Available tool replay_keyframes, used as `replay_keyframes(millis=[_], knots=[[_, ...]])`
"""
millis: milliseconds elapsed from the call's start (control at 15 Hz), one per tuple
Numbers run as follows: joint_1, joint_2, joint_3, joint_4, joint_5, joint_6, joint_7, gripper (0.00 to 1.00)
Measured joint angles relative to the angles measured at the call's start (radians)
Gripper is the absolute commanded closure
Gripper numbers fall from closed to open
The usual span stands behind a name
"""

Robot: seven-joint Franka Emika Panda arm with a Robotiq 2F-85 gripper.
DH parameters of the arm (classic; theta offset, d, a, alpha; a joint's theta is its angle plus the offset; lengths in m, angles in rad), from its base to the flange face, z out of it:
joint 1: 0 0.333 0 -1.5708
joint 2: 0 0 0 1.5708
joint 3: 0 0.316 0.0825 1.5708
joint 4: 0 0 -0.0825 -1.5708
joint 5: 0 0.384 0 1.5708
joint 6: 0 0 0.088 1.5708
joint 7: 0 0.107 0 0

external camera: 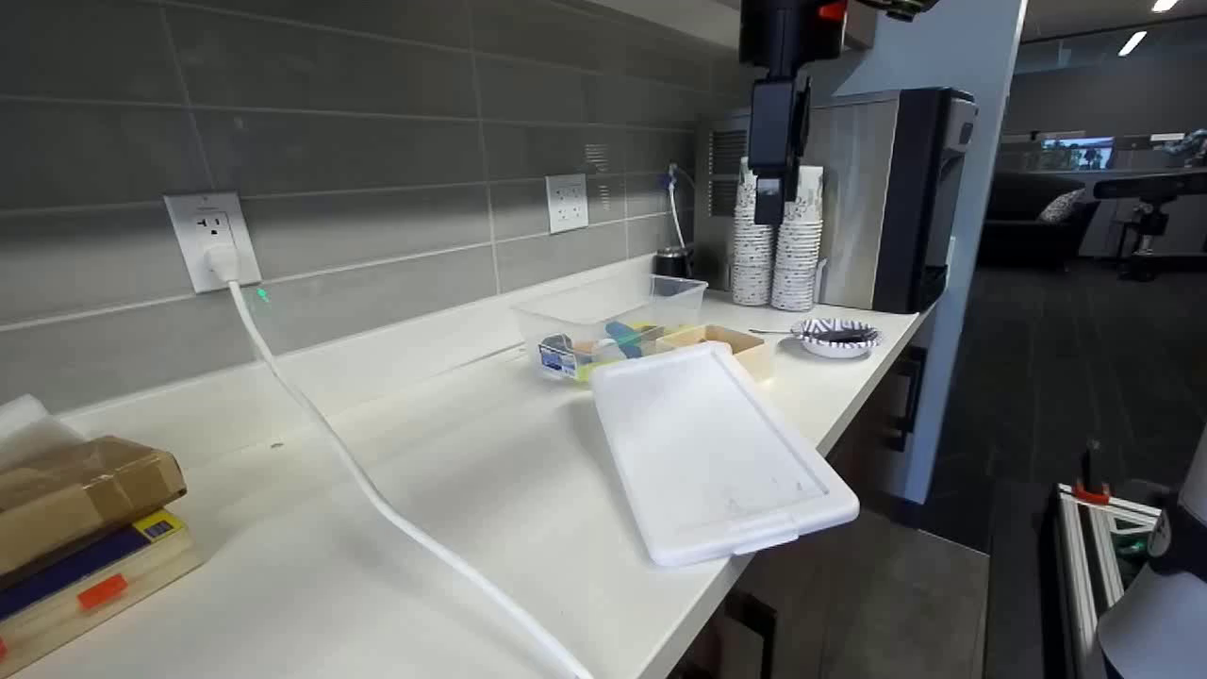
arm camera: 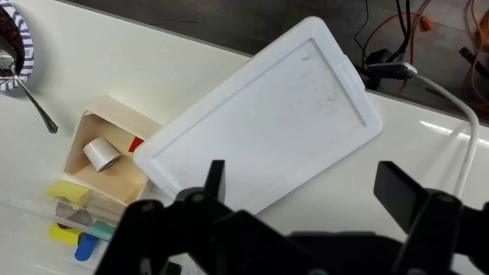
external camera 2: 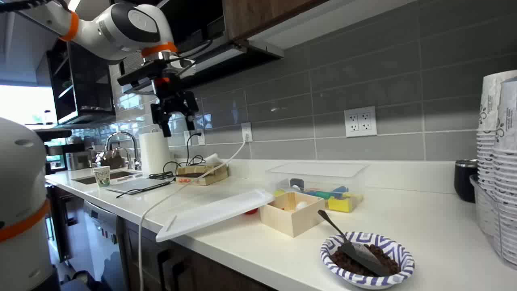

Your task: Use the cake slicer to stir in the bowl

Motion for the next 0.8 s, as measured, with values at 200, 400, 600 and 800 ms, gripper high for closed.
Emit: replay_keyframes(millis=[200,400,600,800], knots=[[0.000,0.000,0.000,0.000,0.000,0.000,0.000,0.00],[0.000,0.000,0.000,0.000,0.000,0.000,0.000,0.00],[0.000,0.000,-0.008,0.000,0.000,0.000,0.000,0.00],[-0.002,0.002,-0.062,0.012,0.002,-0.005,-0.010,0.00]])
